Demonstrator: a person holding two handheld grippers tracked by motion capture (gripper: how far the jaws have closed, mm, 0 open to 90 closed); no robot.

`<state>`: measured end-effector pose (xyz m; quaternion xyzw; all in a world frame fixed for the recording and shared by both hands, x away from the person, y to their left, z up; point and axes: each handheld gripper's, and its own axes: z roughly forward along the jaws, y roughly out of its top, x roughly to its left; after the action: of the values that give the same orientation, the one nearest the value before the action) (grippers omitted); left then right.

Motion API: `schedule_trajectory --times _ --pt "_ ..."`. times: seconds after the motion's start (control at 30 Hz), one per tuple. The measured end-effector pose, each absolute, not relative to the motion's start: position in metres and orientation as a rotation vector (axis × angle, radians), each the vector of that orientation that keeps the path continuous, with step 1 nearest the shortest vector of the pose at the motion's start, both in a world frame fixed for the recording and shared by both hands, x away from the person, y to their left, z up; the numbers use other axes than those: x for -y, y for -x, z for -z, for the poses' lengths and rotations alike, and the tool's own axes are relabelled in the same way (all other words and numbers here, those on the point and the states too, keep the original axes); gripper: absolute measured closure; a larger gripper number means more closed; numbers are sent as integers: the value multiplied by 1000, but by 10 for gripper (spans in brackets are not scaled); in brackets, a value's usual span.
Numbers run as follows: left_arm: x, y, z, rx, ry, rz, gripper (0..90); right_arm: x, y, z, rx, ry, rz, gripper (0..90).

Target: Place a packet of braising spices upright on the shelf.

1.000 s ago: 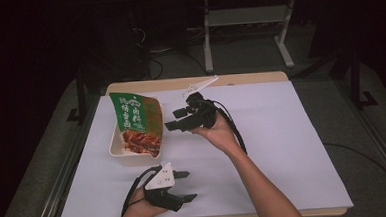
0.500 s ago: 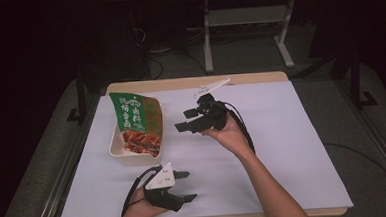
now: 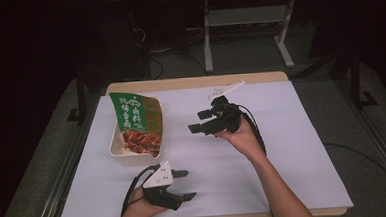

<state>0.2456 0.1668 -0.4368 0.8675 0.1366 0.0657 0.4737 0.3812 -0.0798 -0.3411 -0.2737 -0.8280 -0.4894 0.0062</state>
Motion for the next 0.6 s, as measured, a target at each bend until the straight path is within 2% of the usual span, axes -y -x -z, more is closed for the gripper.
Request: schedule_trajectory --times 0.6 --pt "-167 -247 438 -345 -2134 -166 282 116 -369 352 2571 939 1520 287"
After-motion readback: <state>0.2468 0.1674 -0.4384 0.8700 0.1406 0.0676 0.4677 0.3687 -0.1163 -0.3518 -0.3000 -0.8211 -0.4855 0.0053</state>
